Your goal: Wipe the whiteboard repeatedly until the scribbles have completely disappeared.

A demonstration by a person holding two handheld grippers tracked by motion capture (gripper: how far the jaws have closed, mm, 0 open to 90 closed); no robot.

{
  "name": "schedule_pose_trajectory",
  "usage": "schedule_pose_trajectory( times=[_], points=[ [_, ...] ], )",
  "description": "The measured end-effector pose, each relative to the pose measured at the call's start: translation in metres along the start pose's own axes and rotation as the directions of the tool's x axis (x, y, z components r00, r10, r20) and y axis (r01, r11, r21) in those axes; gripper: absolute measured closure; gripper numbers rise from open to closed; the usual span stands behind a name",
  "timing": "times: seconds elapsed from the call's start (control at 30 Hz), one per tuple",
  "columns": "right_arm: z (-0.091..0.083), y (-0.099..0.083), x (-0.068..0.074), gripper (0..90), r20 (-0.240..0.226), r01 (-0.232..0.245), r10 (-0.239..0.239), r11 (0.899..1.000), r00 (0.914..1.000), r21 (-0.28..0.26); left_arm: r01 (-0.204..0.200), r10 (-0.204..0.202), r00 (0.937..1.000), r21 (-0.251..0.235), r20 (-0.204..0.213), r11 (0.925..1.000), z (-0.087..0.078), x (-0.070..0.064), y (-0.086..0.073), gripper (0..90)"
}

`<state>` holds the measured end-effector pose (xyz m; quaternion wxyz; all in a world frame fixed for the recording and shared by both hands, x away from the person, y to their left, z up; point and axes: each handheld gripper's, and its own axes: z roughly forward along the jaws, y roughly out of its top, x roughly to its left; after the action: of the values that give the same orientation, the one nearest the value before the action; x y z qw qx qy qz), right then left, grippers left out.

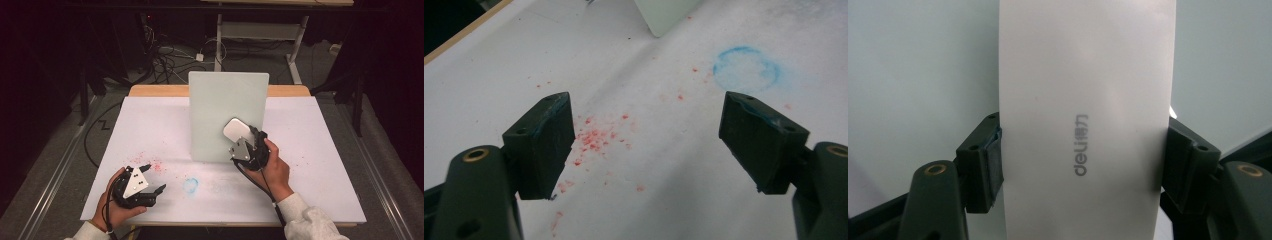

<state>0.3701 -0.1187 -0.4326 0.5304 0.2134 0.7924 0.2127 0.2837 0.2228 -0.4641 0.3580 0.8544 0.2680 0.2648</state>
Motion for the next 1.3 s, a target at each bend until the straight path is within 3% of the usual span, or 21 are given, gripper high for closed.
schedule_pose_trajectory(
  times=[0.17, 0.27, 0.4, 0.53, 0.73, 0.93, 1.07, 1.3],
  points=[
    [-0.001, -0.010, 0.008, 31.1, -0.031, 0.056, -0.055, 0.998, 0.9980, 0.019, 0.001, -0.001, 1.0000, 0.002, 0.001, 1.0000, 0.000, -0.001, 0.000, 21.4],
    [-0.003, -0.021, 0.009, 31.1, -0.073, 0.037, -0.034, 0.998, 0.9968, 0.046, 0.001, -0.001, 1.0000, 0.003, 0.002, 1.0000, -0.001, -0.001, -0.001, 21.4],
    [-0.004, -0.035, 0.018, 31.1, -0.109, 0.107, -0.099, 0.992, 0.9892, 0.070, 0.002, -0.002, 1.0000, 0.005, 0.003, 1.0000, -0.001, -0.001, -0.001, 21.4],
    [-0.005, -0.045, 0.019, 31.1, -0.145, 0.115, -0.102, 0.990, 0.9841, 0.084, 0.002, -0.002, 1.0000, 0.001, 0.004, 1.0000, -0.001, -0.001, 0.000, 21.4],
    [-0.007, -0.053, 0.011, 31.1, -0.147, 0.107, -0.091, 0.989, 0.9849, 0.101, 0.000, 0.000, 1.0000, 0.003, 0.006, 1.0000, 0.000, -0.001, 0.000, 21.4],
    [-0.011, -0.055, -0.006, 31.2, -0.141, 0.017, -0.006, 0.997, 0.9900, 0.081, 0.002, -0.002, 1.0000, 0.001, 0.003, 1.0000, 0.000, 0.000, 0.000, 21.4],
    [-0.014, -0.055, -0.017, 31.2, -0.156, -0.060, 0.067, 0.997, 0.9856, 0.052, 0.004, -0.004, 1.0000, 0.001, 0.004, 1.0000, 0.001, 0.000, 0.000, 21.4],
    [-0.018, -0.053, -0.029, 31.2, -0.174, -0.138, 0.140, 0.990, 0.9747, 0.022, 0.005, -0.005, 1.0000, -0.001, 0.005, 1.0000, 0.001, 0.000, 0.000, 21.4]
  ],
)
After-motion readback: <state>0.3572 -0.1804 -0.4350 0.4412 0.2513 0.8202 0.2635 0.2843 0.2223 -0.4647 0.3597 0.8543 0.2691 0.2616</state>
